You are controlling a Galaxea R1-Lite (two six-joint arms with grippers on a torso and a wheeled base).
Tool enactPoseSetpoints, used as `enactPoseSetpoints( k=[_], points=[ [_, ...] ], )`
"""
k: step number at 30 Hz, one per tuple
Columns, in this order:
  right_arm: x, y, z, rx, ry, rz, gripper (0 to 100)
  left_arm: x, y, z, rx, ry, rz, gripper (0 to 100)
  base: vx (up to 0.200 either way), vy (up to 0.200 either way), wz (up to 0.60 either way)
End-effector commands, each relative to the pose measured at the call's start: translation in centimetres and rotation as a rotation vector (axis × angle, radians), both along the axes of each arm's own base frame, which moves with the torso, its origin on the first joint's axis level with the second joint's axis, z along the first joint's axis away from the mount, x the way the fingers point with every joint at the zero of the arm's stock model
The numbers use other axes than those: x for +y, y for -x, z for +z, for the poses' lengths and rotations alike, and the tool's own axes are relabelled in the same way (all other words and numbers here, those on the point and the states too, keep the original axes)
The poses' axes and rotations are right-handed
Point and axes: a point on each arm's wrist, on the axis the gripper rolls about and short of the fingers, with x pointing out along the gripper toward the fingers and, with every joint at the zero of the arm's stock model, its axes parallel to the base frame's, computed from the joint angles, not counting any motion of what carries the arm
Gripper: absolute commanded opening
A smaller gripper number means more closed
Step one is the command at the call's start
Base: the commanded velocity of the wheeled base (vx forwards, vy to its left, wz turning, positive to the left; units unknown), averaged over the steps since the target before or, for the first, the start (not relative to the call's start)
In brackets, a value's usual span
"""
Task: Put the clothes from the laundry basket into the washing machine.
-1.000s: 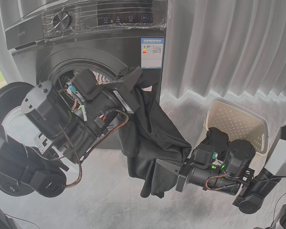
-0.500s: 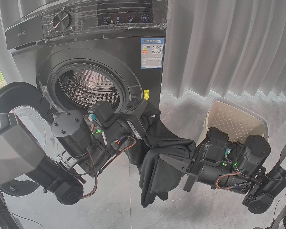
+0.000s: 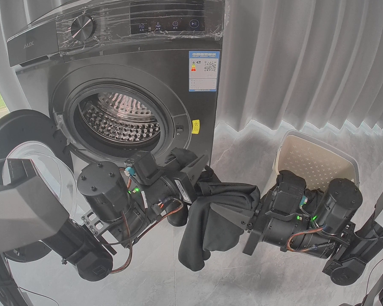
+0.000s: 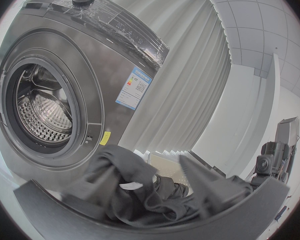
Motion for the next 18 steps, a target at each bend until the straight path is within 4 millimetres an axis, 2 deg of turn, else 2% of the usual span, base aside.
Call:
enactPoseSetpoints(
  k=[1,8,13,18],
  points=[
    [0.3,-0.2,0.3,-0.012,-0.012,0.003,0,0.0,0.3,-0.2,0.008,-0.007,-0.007,100,0.0,0.0,0.0],
    [0.0,-1.1,1.0,-0.033,-0.037,-0.026,0,-1.2,1.6,0.0,0.005,-0.006,-0.056,100,0.0,0.0,0.0],
    [-1.0,-2.2,1.4,-0.042,-0.052,-0.076,0,-1.1,1.5,-0.1,0.005,-0.01,-0.051,100,0.0,0.0,0.0],
    [-1.1,-2.4,1.6,-0.05,-0.059,-0.083,0,-0.7,1.7,0.0,0.006,-0.011,-0.049,100,0.0,0.0,0.0]
  ],
)
